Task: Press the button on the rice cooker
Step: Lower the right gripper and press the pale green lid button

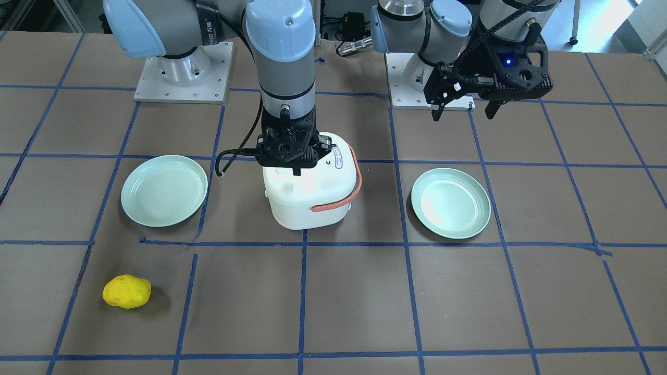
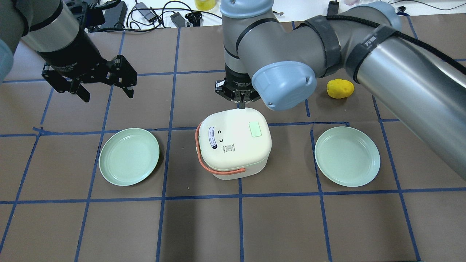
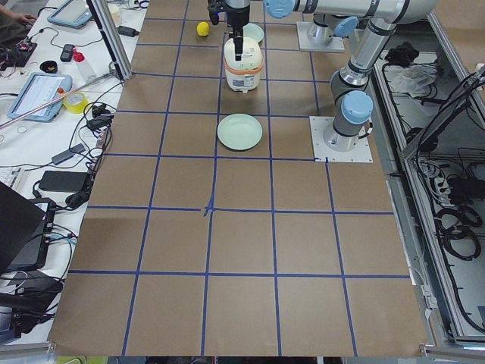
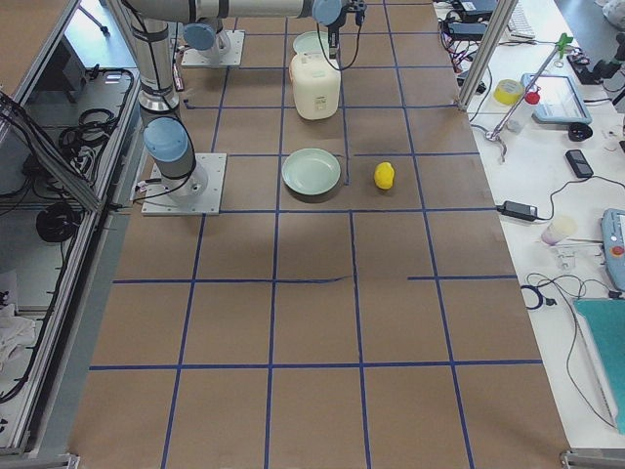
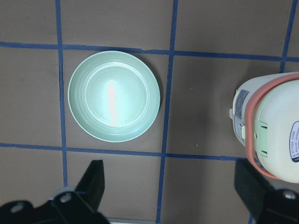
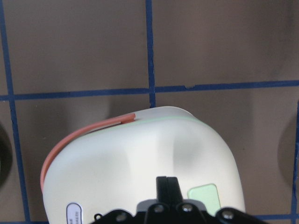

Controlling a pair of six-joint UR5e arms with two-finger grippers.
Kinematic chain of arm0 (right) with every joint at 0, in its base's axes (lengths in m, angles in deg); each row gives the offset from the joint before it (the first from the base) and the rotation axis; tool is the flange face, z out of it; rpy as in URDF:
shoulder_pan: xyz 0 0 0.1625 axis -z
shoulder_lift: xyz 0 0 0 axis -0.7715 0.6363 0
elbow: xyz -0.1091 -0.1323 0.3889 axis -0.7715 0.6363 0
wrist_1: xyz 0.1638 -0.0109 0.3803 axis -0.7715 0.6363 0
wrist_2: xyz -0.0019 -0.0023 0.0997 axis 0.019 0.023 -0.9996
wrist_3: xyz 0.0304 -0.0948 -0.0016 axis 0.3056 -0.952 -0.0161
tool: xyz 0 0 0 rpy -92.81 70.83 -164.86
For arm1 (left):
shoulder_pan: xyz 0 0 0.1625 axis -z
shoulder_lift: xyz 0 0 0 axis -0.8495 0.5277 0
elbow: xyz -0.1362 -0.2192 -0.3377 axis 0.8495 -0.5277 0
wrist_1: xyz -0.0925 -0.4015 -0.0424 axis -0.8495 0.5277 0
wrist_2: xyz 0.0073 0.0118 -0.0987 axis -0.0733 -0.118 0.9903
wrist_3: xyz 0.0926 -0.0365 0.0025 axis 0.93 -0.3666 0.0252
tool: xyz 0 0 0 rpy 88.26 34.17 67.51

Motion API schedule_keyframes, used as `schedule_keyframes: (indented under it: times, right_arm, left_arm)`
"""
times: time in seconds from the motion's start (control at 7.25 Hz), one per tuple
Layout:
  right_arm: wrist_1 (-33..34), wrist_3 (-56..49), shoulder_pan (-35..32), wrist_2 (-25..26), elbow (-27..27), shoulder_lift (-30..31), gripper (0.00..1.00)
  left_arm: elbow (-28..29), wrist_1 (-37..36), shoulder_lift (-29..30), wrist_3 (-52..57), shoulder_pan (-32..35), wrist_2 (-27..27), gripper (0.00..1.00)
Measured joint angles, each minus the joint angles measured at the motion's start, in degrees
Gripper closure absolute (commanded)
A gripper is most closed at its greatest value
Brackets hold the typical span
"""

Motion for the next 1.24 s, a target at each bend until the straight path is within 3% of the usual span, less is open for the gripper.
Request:
schedule_keyframes:
  times: [0.69, 1.24]
  right_arm:
    - [-7.09, -9.93, -0.75, 2.38, -1.68, 1.56, 1.00]
    - [-7.37, -14.59, -0.08, 3.84, -1.98, 1.47, 1.00]
  left_arm:
    - [0.00, 0.00, 0.00, -0.02, 0.00, 0.00, 0.00]
    - [0.00, 0.00, 0.00, -0.03, 0.00, 0.00, 0.00]
